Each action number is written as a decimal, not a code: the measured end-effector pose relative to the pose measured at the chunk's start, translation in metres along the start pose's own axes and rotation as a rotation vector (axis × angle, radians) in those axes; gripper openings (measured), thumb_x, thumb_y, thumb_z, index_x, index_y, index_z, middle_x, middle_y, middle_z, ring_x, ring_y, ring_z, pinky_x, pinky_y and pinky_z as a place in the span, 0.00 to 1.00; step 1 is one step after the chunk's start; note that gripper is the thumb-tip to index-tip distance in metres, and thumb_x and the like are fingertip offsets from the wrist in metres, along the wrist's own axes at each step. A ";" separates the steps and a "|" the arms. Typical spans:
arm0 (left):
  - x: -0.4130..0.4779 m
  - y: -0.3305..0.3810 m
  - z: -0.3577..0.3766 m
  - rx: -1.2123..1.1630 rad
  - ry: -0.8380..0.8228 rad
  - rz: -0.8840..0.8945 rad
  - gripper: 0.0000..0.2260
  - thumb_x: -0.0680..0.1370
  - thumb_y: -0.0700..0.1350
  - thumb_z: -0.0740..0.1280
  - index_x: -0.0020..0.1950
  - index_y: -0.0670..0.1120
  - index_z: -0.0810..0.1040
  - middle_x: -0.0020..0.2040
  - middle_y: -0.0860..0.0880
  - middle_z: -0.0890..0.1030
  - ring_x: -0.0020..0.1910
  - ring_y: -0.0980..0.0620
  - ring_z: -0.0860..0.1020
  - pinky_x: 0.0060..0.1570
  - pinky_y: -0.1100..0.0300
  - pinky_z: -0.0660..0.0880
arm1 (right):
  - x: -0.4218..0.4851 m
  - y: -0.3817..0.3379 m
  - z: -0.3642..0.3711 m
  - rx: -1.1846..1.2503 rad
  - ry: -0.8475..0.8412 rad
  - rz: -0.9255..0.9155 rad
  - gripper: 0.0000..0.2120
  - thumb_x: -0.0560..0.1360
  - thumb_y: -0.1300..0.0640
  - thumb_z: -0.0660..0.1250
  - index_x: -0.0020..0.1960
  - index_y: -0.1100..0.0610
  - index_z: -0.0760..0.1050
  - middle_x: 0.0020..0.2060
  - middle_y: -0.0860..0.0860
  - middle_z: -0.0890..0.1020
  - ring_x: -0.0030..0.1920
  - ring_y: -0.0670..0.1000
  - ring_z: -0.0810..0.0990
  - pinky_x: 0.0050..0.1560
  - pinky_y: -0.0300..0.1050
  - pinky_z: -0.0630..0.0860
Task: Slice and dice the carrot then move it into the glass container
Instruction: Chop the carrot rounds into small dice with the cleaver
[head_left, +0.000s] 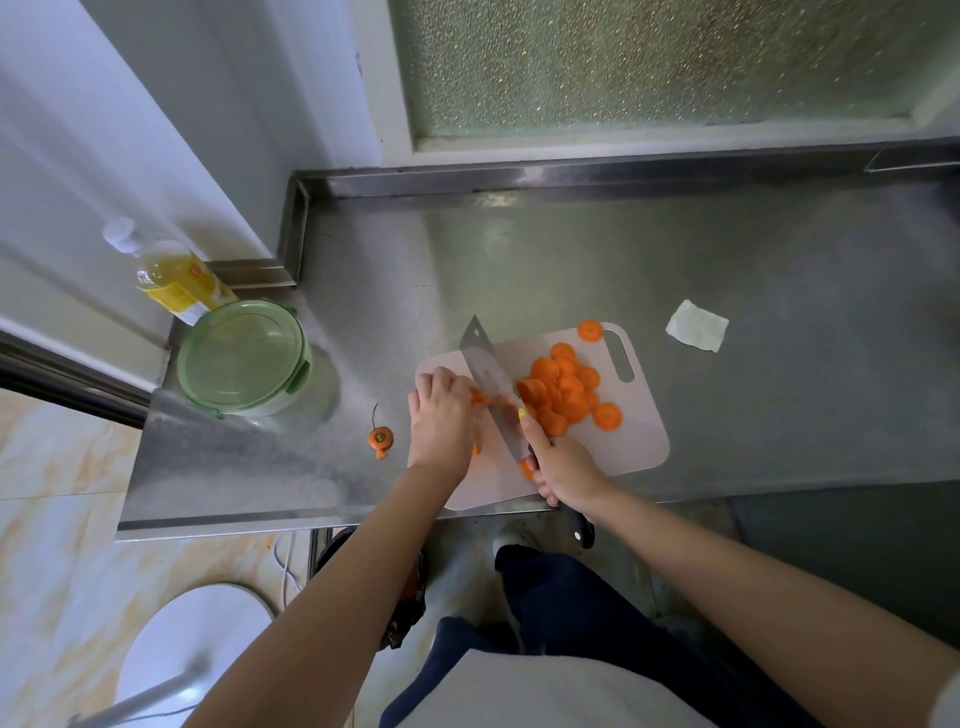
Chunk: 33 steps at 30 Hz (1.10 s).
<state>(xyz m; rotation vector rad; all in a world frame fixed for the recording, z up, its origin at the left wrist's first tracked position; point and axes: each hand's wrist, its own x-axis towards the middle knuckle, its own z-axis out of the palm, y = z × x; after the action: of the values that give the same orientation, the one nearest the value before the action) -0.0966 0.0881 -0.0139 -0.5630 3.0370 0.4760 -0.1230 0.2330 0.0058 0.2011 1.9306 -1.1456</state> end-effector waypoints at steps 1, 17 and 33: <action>0.001 -0.005 0.000 -0.050 0.010 -0.036 0.11 0.81 0.45 0.59 0.61 0.44 0.74 0.61 0.45 0.69 0.59 0.46 0.64 0.60 0.57 0.60 | 0.000 0.000 0.000 0.002 0.002 0.002 0.27 0.79 0.38 0.53 0.31 0.56 0.62 0.19 0.48 0.63 0.18 0.46 0.61 0.22 0.37 0.60; -0.016 -0.026 0.004 -0.082 -0.208 0.056 0.27 0.75 0.51 0.67 0.71 0.48 0.65 0.68 0.49 0.67 0.67 0.48 0.64 0.65 0.56 0.60 | 0.007 0.004 0.003 0.032 0.031 0.017 0.26 0.78 0.37 0.55 0.30 0.55 0.64 0.17 0.46 0.64 0.15 0.45 0.61 0.20 0.35 0.59; -0.021 -0.010 0.014 -0.437 -0.201 -0.046 0.24 0.75 0.43 0.69 0.70 0.44 0.68 0.62 0.46 0.68 0.59 0.47 0.71 0.59 0.54 0.72 | 0.010 0.014 0.012 -0.101 0.084 -0.129 0.29 0.79 0.38 0.53 0.28 0.57 0.67 0.20 0.50 0.68 0.22 0.49 0.67 0.26 0.40 0.63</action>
<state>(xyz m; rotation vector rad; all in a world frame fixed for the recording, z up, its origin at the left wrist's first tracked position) -0.0735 0.0907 -0.0284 -0.5531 2.7261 1.1316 -0.1147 0.2286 -0.0126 0.0725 2.0959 -1.1348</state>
